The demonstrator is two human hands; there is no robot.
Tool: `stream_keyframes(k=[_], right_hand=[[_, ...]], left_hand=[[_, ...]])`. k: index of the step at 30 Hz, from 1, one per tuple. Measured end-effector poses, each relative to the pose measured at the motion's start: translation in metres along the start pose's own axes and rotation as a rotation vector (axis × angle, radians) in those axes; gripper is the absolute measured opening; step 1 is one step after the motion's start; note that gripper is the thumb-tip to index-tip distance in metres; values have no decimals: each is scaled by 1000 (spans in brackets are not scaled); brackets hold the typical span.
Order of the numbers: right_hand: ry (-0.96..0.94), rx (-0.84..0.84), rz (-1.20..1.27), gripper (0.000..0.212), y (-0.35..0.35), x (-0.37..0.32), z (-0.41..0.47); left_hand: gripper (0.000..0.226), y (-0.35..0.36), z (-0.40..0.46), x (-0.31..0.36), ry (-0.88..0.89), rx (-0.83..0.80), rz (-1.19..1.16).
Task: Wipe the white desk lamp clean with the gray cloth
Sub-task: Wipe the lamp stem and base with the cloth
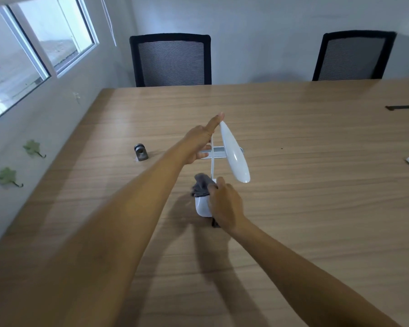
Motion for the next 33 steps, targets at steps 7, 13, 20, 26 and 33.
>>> stream_keyframes(k=[7, 13, 20, 26, 33], right_hand=[[-9, -183, 119, 28, 34, -23, 24], [27, -101, 244, 28, 33, -31, 26], [-12, -266, 148, 28, 38, -20, 18], [-164, -236, 238, 23, 6, 0, 21], [-102, -401, 90, 38, 8, 38, 12]], left_hand=[[93, -3, 1, -1, 2, -15, 11], [100, -2, 1, -1, -12, -4, -5], [105, -3, 2, -1, -1, -1, -5], [110, -3, 1, 0, 0, -2, -1], [97, -3, 0, 1, -14, -12, 23]])
Point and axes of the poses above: each hand's wrist, its own z-axis towards the middle knuckle, its own y-axis out of the palm, x = y × z, the point moved 3 cm from there along z, towards the middle knuckle, and after that the axes turned 13 degrees about -x, right-handed, at the moved point
